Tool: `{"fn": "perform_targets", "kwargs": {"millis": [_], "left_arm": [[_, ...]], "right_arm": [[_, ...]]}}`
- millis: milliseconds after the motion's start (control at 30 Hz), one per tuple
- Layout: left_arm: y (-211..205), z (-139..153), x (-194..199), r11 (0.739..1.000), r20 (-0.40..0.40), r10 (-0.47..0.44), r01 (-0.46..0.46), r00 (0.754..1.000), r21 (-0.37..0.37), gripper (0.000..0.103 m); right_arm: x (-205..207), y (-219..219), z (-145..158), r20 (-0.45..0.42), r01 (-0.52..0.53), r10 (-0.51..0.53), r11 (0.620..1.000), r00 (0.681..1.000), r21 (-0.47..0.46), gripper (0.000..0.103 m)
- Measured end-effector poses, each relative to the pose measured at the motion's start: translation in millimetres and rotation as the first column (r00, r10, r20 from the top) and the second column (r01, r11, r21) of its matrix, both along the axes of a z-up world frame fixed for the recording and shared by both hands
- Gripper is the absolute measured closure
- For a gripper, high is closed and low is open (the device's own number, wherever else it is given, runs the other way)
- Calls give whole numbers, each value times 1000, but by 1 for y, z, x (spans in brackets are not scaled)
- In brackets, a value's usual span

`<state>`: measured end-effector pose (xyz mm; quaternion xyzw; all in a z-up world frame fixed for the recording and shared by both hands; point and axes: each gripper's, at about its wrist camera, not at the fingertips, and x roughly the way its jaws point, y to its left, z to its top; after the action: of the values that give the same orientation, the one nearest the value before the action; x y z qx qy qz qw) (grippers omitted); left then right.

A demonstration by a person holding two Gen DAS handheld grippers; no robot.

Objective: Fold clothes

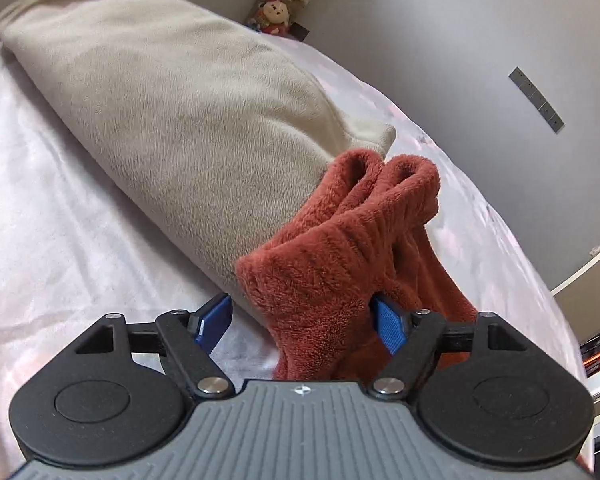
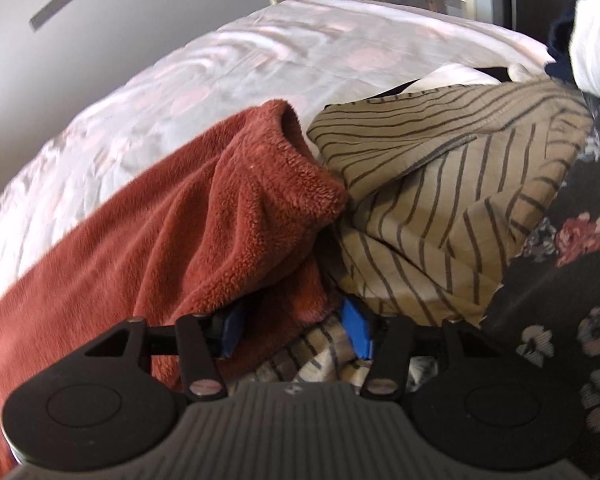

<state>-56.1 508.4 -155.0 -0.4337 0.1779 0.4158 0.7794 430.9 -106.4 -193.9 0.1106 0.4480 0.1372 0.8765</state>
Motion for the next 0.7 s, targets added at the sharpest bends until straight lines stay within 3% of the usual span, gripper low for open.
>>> {"fn": "perform_targets", "kwargs": {"millis": [33, 67, 200, 300, 500, 600, 700], "left_arm": [[1, -1, 1, 1000, -3, -12, 12, 1000, 0, 48], [1, -3, 3, 1000, -7, -26, 26, 1000, 1, 62], [0, 1, 5, 997, -39, -59, 60, 998, 40, 74], [-1, 7, -2, 998, -22, -38, 39, 999, 56, 78], [-1, 22, -17, 997, 16, 13, -15, 1000, 81, 81], [-7, 31, -28, 994, 10, 48, -49, 999, 99, 81], [-6, 32, -37, 993, -4, 82, -81, 997, 88, 81]], "right_arm": [[0, 1, 0, -1, 12, -12, 1000, 1000, 12, 66], [0, 2, -1, -3, 24, -23, 999, 1000, 25, 71], [-2, 4, 0, -8, 73, -73, 995, 997, 68, 78], [-7, 11, 11, 45, 106, -109, 992, 993, 66, 81], [-24, 32, 63, 236, 52, -28, 994, 971, -94, 85], [-23, 34, 79, 273, 52, 0, 982, 962, -181, 85], [-15, 30, 69, 234, 52, 5, 970, 972, -237, 86]]}}
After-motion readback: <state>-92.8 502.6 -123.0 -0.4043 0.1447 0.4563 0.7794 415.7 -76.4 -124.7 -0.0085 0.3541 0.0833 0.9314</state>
